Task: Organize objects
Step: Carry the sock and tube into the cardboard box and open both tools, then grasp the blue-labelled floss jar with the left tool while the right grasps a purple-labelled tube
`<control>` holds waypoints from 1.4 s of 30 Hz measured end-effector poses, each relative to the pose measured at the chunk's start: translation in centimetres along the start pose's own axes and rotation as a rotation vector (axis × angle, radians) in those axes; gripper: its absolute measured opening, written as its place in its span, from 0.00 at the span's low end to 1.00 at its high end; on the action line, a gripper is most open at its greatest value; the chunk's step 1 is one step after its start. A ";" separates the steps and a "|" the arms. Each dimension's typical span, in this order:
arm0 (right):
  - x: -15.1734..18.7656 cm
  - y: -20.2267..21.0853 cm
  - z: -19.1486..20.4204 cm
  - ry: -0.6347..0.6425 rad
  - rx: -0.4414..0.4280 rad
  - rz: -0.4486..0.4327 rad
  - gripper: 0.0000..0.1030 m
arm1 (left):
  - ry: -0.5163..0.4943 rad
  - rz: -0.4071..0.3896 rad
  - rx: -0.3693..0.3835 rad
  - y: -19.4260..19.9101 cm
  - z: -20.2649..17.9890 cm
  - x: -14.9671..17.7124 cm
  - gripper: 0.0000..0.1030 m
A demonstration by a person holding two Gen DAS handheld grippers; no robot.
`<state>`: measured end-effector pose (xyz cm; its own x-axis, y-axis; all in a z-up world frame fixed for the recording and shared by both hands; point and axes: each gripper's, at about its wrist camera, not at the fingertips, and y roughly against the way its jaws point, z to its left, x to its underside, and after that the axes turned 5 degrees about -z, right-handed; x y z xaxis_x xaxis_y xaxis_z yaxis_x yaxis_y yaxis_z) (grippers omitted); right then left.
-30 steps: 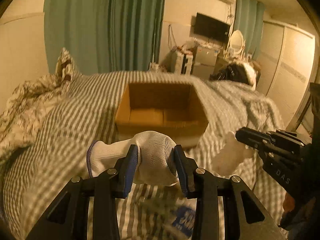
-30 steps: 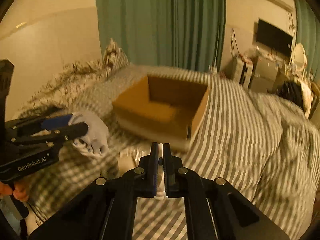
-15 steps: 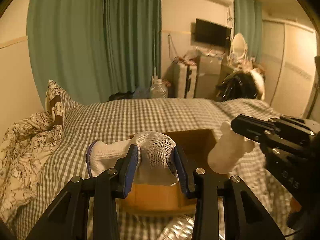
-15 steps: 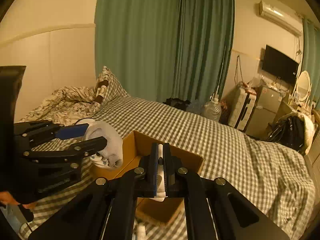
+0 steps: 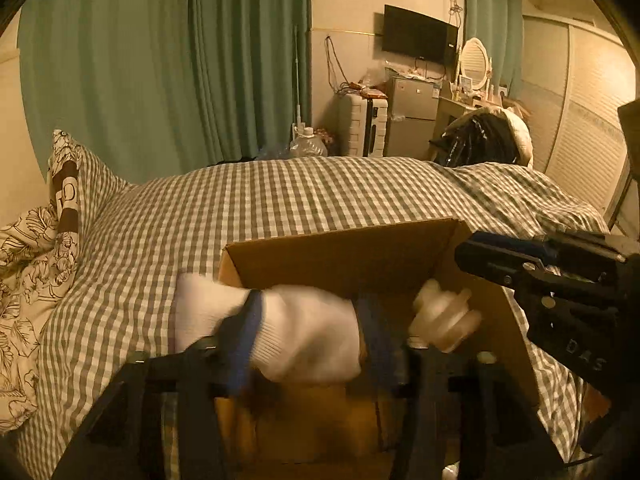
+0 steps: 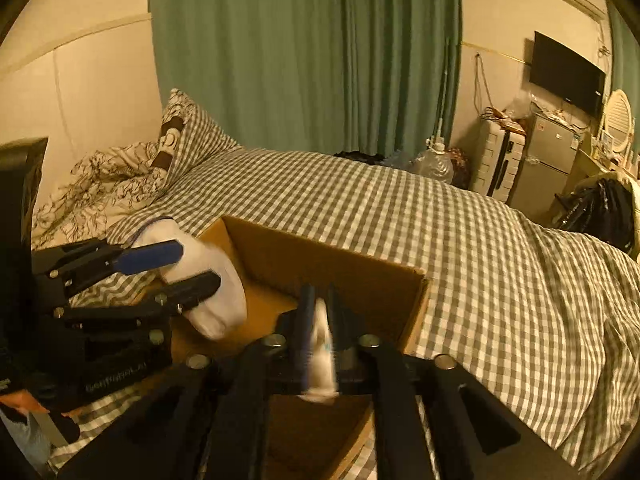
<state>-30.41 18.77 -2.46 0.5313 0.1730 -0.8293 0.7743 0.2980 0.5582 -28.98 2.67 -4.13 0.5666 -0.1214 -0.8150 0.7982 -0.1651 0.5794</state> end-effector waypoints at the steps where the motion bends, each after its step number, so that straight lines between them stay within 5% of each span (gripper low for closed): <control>1: -0.2 0.7 -0.2 0.000 0.016 -0.017 0.41 | 0.002 -0.003 -0.009 0.3 -0.1 0.0 0.67; 2: -0.3 1.4 -0.2 0.000 0.028 -0.033 0.51 | 0.004 -0.006 -0.023 0.7 -0.1 -0.1 0.68; 4: -0.8 3.5 -0.3 0.000 0.041 -0.070 0.53 | 0.009 -0.008 -0.048 1.6 0.1 -0.4 0.69; 9: -1.9 8.5 0.1 0.014 0.066 -0.115 0.65 | 0.064 -0.035 -0.093 6.1 0.5 -1.0 0.95; 25: 0.3 24.9 1.8 0.071 0.154 -0.199 0.92 | 0.130 -0.095 -0.242 20.1 -1.1 2.0 1.00; 34: 7.8 25.7 3.8 0.101 0.191 -0.133 0.94 | 0.142 -0.031 -0.263 20.8 -5.2 9.6 1.00; 42: 15.8 22.2 3.5 -0.035 0.223 -0.027 0.94 | 0.147 0.054 -0.265 18.6 -8.9 16.6 1.00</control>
<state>-3.63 24.82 -3.13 0.5177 0.1335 -0.8451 0.8433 0.0870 0.5303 -2.89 6.27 -6.94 0.6174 0.0229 -0.7863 0.7810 0.1014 0.6162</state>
